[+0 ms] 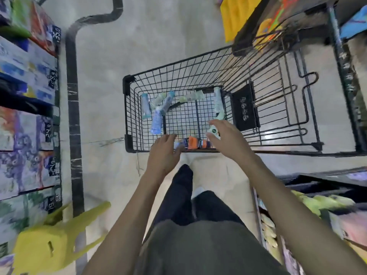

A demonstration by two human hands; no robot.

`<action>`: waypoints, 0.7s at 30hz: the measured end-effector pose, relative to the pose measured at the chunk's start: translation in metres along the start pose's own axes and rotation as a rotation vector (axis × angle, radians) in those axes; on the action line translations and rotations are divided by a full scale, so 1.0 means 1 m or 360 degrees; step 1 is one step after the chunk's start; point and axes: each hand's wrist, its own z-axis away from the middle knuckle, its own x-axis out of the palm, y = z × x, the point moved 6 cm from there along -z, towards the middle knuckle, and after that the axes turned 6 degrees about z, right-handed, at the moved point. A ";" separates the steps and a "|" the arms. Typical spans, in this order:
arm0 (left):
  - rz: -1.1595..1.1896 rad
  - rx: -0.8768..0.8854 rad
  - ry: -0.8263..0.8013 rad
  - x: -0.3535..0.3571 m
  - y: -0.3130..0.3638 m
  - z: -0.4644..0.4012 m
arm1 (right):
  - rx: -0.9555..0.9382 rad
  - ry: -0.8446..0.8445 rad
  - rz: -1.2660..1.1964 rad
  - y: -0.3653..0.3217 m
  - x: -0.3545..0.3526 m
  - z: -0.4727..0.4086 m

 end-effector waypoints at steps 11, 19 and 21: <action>-0.0070 -0.0309 -0.0686 0.127 -0.090 -0.160 | 0.0186 -0.0856 0.0149 0.072 0.140 -0.145; -0.0062 -0.0508 -0.0813 0.220 -0.147 -0.210 | 0.0095 -0.0946 0.0230 0.121 0.244 -0.213; -0.0151 -0.0493 -0.0802 0.232 -0.154 -0.213 | 0.0052 -0.0974 0.0266 0.130 0.263 -0.218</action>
